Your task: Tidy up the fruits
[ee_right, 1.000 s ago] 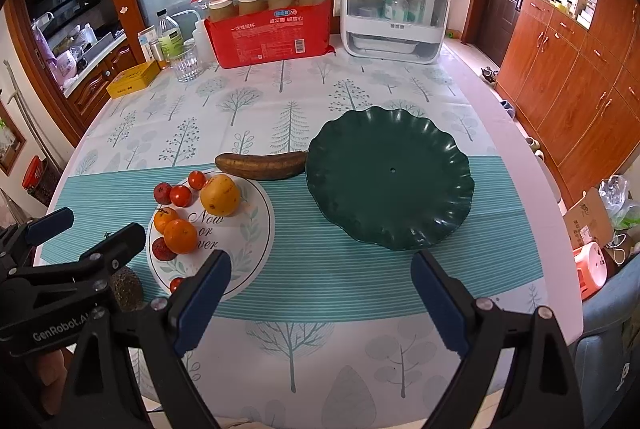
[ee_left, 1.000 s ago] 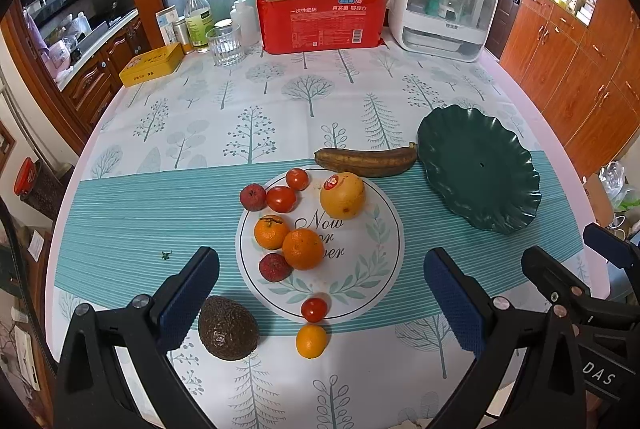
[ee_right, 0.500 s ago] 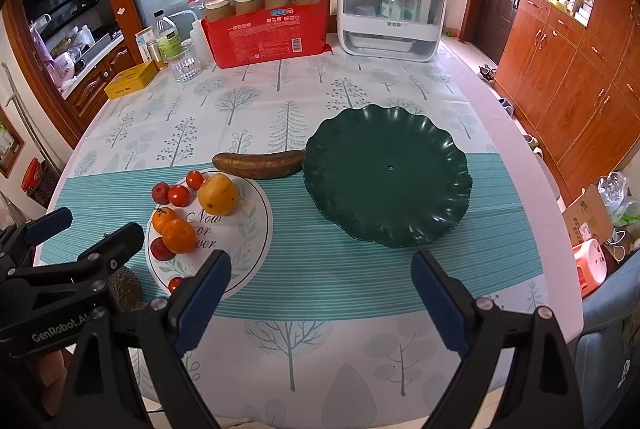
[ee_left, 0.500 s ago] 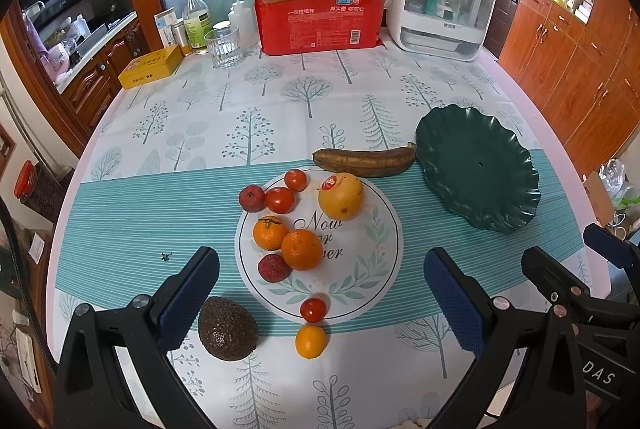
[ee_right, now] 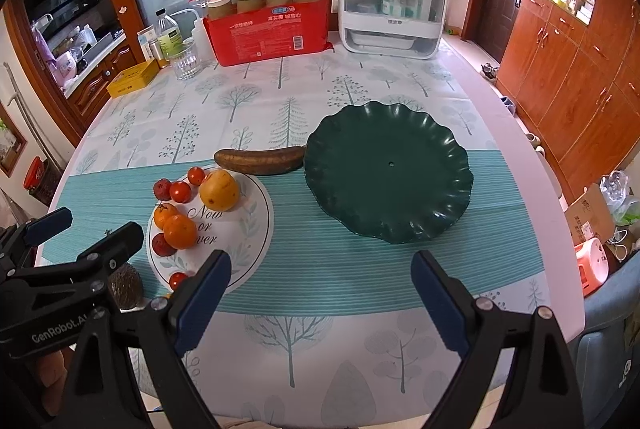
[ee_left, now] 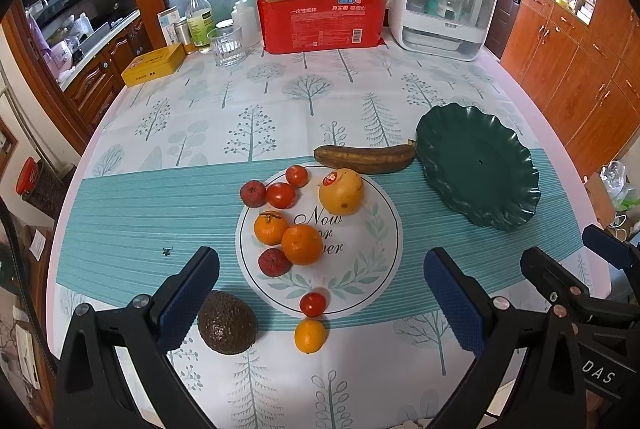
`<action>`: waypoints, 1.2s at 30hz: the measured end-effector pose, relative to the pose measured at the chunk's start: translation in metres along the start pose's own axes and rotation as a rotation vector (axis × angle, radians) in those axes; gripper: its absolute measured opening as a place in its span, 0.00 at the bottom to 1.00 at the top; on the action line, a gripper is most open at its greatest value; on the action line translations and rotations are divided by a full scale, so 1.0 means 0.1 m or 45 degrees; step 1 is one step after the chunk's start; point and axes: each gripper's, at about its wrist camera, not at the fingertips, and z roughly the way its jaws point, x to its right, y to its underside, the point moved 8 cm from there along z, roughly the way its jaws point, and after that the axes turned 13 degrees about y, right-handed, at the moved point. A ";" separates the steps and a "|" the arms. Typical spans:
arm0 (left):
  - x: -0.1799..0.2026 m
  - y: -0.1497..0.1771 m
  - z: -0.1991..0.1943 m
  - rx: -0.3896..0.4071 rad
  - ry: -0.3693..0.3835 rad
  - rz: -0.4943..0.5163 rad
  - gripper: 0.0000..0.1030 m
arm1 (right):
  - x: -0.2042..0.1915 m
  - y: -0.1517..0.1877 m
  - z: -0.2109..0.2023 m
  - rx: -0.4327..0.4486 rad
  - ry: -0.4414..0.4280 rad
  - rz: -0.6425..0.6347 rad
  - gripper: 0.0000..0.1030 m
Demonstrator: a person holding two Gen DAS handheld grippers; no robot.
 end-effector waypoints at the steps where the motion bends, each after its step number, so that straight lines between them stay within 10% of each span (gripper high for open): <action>1: 0.00 0.01 0.00 -0.001 -0.001 -0.002 0.99 | -0.01 0.00 0.00 -0.002 -0.001 0.000 0.89; 15: -0.18 0.14 -0.01 -0.020 -0.029 -0.050 0.99 | -0.20 0.10 0.02 -0.062 -0.043 -0.039 0.89; 36: -1.44 0.65 0.03 -0.182 -0.123 -0.269 0.99 | -1.38 0.34 -0.01 -0.177 -0.240 -0.295 0.77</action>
